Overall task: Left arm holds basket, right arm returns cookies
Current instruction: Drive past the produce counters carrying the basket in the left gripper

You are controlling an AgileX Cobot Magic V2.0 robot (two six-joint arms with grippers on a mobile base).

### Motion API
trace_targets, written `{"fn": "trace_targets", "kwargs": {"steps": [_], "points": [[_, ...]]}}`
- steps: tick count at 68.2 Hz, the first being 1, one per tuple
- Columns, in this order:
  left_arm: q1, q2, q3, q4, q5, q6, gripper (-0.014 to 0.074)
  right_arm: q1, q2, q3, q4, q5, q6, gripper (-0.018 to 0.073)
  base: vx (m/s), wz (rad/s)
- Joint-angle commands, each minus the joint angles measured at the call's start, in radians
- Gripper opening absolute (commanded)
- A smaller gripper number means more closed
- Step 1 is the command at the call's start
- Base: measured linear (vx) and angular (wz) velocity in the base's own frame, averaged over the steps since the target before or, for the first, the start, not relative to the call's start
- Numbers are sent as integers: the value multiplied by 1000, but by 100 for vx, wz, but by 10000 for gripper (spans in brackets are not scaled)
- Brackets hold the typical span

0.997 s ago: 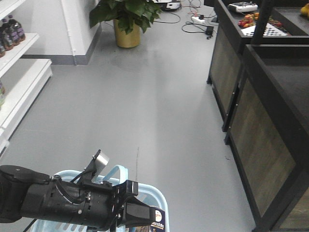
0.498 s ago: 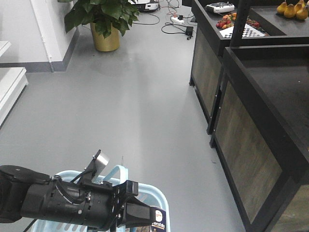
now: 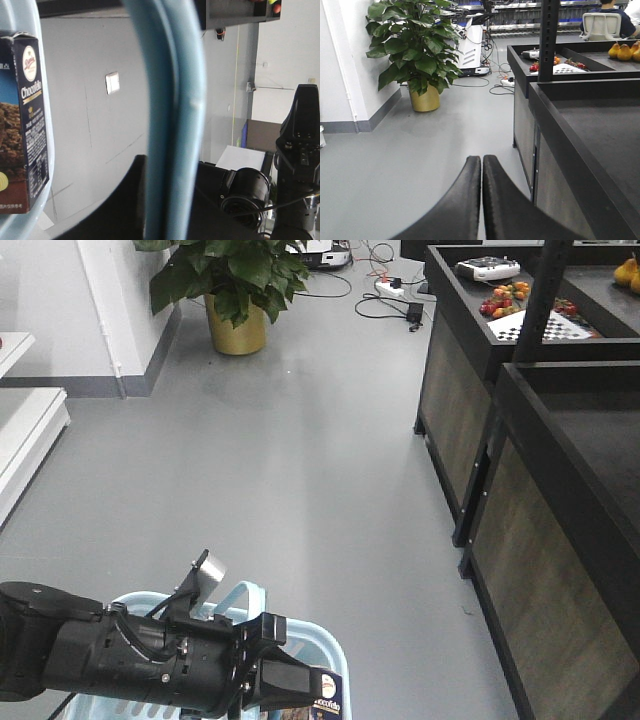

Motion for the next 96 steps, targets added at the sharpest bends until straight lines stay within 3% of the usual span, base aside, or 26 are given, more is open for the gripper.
{"fn": "trace_targets", "kwargs": {"steps": [1,96], "points": [[0,-40,-21,-56,68,8,-8,1,-9,-1,-8,-71,0,-8,25,9],[0,-40,-21,-56,68,8,-8,1,-9,-1,-8,-71,0,-8,29,6]]}}
